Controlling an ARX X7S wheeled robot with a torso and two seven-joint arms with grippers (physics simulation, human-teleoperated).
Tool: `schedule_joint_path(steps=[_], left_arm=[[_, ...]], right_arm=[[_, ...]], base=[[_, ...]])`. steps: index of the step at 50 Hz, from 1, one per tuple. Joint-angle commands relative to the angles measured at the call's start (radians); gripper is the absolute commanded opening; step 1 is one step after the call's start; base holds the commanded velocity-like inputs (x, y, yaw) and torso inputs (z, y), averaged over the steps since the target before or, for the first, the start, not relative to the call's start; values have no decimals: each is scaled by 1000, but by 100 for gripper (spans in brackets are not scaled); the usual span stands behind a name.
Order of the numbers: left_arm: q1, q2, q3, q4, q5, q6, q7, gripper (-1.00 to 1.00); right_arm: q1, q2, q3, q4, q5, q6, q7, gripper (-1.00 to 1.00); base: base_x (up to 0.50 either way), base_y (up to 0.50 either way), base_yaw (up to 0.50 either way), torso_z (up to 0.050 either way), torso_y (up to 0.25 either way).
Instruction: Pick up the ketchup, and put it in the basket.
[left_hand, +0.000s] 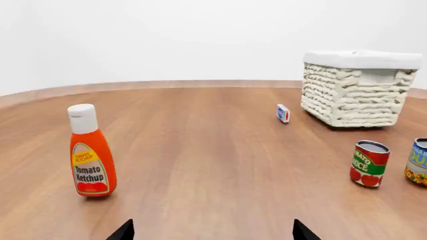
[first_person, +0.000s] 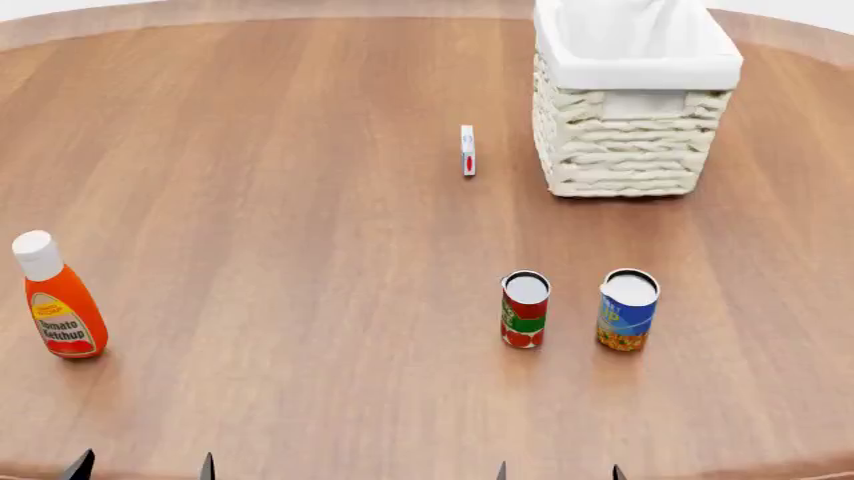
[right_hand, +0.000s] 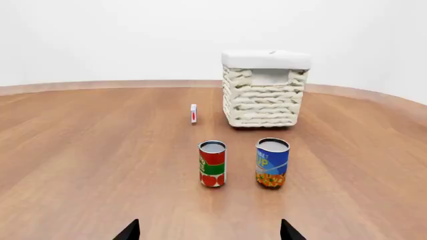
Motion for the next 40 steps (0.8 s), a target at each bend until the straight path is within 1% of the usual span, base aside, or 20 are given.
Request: schedule_joint_path(steps=[1,4,6,13,14,18,22,24,25,28,30,33,38,40], left_arm=[[-15,-11,8,-1,-54,-16,-11,100],[-2,-28,15,27,-85,-11,-19,100],[-1,-33,21,17,-73,6,-42,100],[-8,-48,38,19,-96,5,-56,100],[-15,-51,40,20,-89,-18,-67,100],[-5,-57,50,9,-92,29,-71,100],[-5,-72,68,-5,-76,43,-74,100],[-6,-74,67,-14,-58,71,-94,100],[3,-83,69,6,-79,63,-74,100],[3,-89,66,36,-78,60,-89,100],[8,-95,68,35,-42,106,-113,100],[21,-94,55,87,-78,63,-118,100],[52,-113,78,178,-24,62,-142,100],[68,-115,82,229,-36,31,-140,100]], right_arm=[[0,15,-10,-10,31,0,19,100],[2,25,-36,-16,3,18,59,100],[-3,32,-44,-18,15,12,61,100],[1,48,-61,-29,30,31,84,100],[-2,50,-66,-38,29,36,86,100],[-8,59,-77,-52,26,43,99,100],[-18,68,-80,-90,33,69,108,100],[-22,72,-83,-108,34,80,113,100],[-29,71,-81,-134,45,95,113,100],[-41,74,-95,-182,35,106,124,100],[-45,76,-102,-220,24,130,138,100],[-54,74,-106,-271,29,157,149,100],[-70,85,-119,-372,22,200,163,100],[-73,90,-118,-420,21,238,170,100]], base=[[0,0,0,0,0],[0,0,0,0,0],[0,0,0,0,0],[0,0,0,0,0],[0,0,0,0,0],[0,0,0,0,0],[0,0,0,0,0],[0,0,0,0,0],[0,0,0,0,0],[0,0,0,0,0],[0,0,0,0,0],[0,0,0,0,0],[0,0,0,0,0],[0,0,0,0,0]])
